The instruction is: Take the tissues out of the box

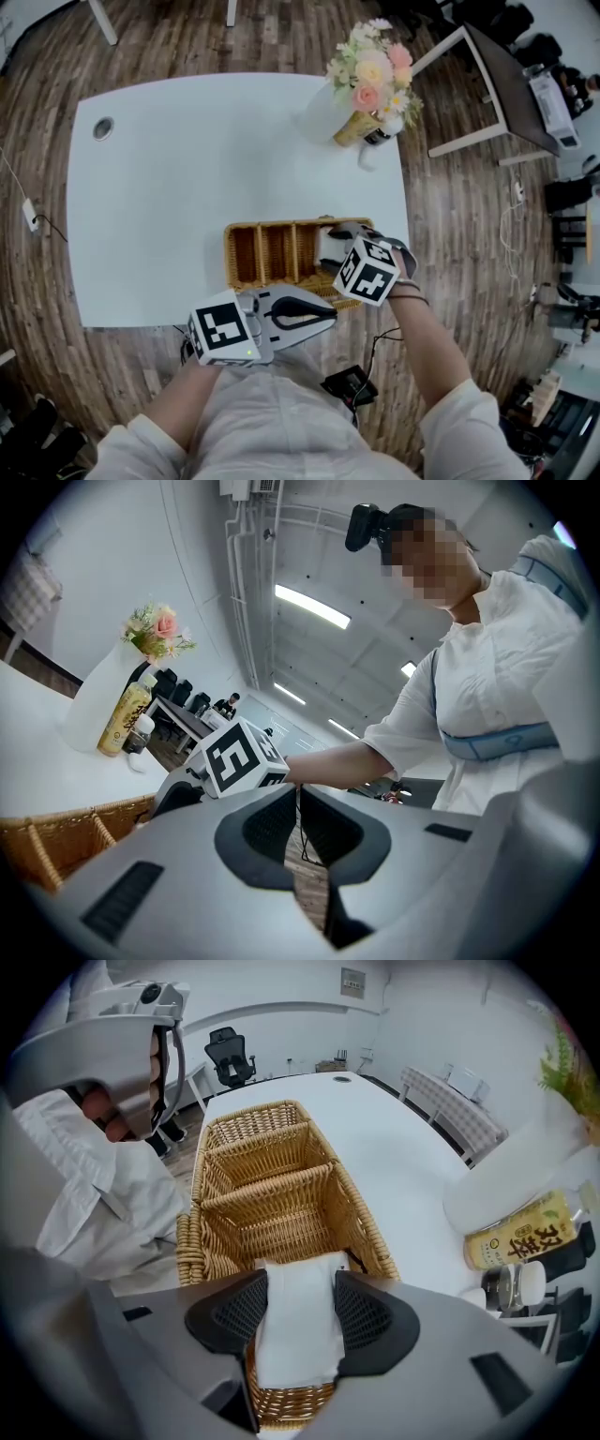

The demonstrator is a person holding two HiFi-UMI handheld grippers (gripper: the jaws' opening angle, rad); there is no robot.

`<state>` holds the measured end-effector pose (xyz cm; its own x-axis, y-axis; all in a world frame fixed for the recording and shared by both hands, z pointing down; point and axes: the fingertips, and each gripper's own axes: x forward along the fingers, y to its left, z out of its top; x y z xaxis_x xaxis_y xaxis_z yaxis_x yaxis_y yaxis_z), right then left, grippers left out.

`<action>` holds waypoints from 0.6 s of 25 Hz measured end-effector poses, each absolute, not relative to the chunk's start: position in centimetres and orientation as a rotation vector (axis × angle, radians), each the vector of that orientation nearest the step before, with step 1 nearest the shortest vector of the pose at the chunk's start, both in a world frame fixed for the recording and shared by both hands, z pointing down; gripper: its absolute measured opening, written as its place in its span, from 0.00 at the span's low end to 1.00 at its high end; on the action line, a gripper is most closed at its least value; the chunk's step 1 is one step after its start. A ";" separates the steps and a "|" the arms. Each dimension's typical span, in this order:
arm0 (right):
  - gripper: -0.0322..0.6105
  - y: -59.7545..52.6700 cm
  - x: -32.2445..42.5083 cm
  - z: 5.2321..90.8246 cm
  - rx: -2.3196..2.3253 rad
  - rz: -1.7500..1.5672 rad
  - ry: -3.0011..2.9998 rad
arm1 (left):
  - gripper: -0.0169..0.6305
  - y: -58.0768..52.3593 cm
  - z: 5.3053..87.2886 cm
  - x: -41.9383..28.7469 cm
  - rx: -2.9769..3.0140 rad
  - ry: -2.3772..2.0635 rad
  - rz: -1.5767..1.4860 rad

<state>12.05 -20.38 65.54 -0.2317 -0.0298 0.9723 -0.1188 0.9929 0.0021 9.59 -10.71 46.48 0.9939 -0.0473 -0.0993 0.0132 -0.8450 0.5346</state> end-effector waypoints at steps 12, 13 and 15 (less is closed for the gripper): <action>0.41 -20.4 12.5 65.2 0.186 0.092 -1.839 | 0.03 -10.9 46.1 9.1 2.592 -0.039 -0.157; 0.41 -20.3 12.6 65.1 0.191 0.088 -1.840 | 0.03 -10.8 46.1 8.9 2.593 -0.044 -0.150; 0.41 -20.2 12.6 64.8 0.206 0.086 -1.850 | 0.03 -10.8 46.1 8.5 2.592 -0.056 -0.132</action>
<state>12.58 -20.17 64.79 -0.2725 -0.0973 0.9572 -0.1859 0.9814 0.0469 8.54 -10.76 46.12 0.9943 -0.0664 -0.0829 -0.0137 -0.8538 0.5204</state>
